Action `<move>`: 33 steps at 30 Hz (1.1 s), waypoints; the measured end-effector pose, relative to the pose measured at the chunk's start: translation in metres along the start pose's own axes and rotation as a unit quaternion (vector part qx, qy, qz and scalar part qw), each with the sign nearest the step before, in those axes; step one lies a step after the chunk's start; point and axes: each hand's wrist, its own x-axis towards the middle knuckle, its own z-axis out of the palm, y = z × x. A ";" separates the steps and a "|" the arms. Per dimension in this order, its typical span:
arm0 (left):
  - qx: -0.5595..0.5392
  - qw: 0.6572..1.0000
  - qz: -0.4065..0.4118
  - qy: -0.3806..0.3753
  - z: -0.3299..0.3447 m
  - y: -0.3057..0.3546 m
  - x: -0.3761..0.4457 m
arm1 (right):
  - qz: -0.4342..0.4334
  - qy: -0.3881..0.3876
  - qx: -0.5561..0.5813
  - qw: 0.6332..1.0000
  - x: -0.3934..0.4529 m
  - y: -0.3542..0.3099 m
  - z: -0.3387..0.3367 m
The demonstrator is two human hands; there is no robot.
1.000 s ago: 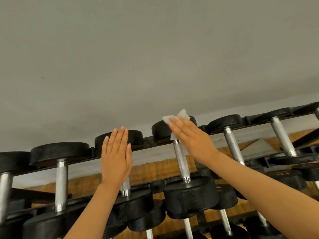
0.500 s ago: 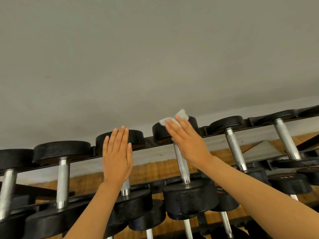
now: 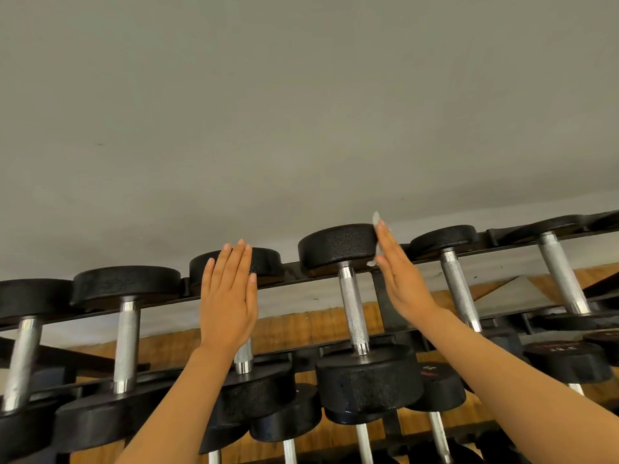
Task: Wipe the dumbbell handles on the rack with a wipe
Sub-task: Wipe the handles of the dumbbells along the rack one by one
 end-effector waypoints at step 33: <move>-0.045 0.998 -0.017 0.028 0.001 0.005 -0.001 | -0.237 -0.059 -0.295 0.924 0.025 -0.024 -0.016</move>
